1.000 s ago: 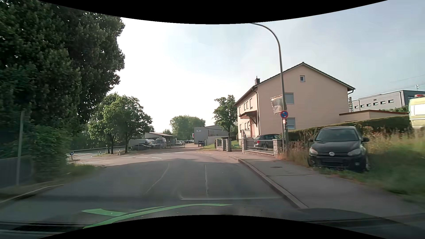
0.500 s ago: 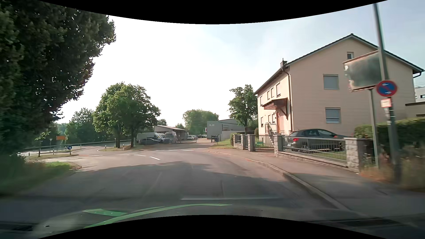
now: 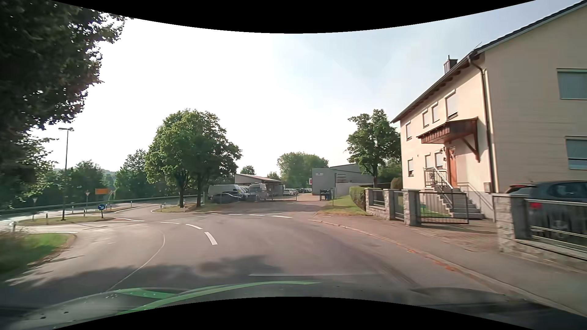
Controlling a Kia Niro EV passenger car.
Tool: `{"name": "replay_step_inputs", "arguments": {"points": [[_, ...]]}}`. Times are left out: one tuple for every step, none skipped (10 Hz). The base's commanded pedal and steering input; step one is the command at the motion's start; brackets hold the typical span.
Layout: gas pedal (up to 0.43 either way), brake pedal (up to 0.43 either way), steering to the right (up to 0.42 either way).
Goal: Follow the waypoints while adhering to traffic rules and regulations
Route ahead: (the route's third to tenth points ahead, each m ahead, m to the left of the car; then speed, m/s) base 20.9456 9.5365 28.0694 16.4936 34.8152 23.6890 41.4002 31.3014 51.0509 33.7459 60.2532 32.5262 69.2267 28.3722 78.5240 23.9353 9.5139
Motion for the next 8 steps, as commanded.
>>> {"name": "replay_step_inputs", "arguments": {"points": [[0.000,0.000,-0.127],[0.000,0.000,-0.134],[0.000,0.000,-0.139],[0.000,0.000,-0.141],[0.000,0.000,-0.148],[0.000,0.000,-0.152],[0.000,0.000,-0.155],[0.000,0.000,-0.155]]}}
